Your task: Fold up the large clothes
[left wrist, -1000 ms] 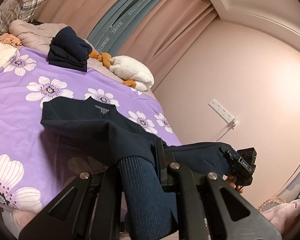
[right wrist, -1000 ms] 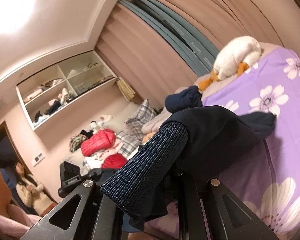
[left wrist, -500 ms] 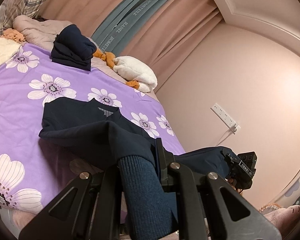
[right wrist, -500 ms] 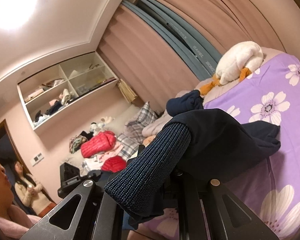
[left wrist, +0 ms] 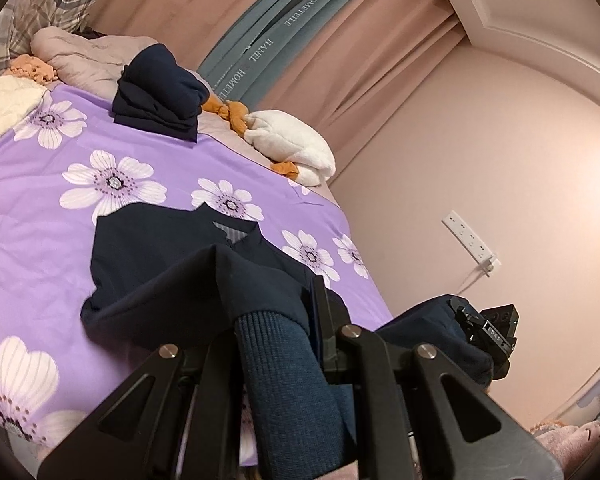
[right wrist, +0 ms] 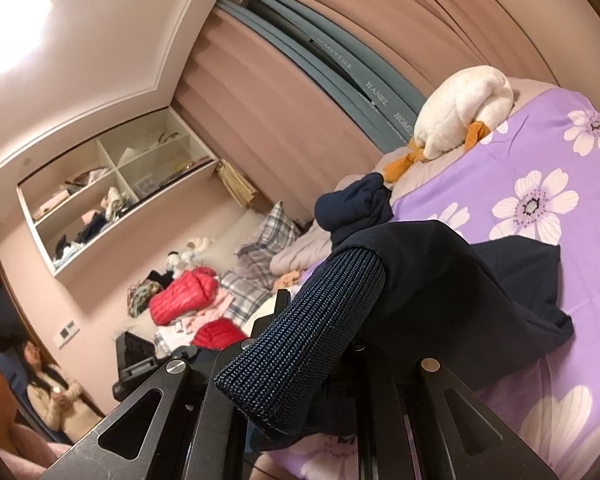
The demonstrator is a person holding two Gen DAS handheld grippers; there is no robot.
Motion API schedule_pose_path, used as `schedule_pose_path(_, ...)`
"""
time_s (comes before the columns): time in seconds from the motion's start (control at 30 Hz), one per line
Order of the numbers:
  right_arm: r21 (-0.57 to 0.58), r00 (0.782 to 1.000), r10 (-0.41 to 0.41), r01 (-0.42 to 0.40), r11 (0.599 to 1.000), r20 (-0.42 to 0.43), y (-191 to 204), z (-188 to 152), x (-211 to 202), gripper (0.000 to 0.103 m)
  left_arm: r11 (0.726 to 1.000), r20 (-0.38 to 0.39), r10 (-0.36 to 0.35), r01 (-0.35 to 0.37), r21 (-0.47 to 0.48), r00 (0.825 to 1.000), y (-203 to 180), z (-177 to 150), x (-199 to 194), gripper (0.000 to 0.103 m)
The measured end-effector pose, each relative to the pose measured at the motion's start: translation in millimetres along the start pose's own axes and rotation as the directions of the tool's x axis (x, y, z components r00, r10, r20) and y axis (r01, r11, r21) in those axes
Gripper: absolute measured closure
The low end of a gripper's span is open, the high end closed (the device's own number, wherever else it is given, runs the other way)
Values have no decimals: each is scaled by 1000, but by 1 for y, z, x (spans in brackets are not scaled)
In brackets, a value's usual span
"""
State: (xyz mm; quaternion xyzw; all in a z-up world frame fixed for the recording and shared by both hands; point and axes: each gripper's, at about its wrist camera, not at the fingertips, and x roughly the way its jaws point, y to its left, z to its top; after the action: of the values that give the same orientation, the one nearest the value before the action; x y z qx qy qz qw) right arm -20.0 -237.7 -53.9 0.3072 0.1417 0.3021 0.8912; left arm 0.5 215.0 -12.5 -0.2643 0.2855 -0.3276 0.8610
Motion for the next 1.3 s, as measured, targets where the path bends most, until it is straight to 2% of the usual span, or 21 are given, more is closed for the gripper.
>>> schedule_pose_path(0.17,21,1000,1,-1,1000,12,-9,11,11,90,999,9,29,-29,-16,1000,6,13,10,91)
schedule_pose_path(0.43,35,999,-43,43,998,0,-19,19,23,90,998,0,55,-55,-34,999,15,26,31,91)
schedule_pose_path(0.97,6,993,-116,116,993,-9,-27,35,48,90,992,-50,86,-91,-93,995,45,62,76,91)
schedule_pose_path(1.3,19,985,-171,171,985,-4,-49,49,66,90,983,-83,125,-135,-128,989,71,77,105,91)
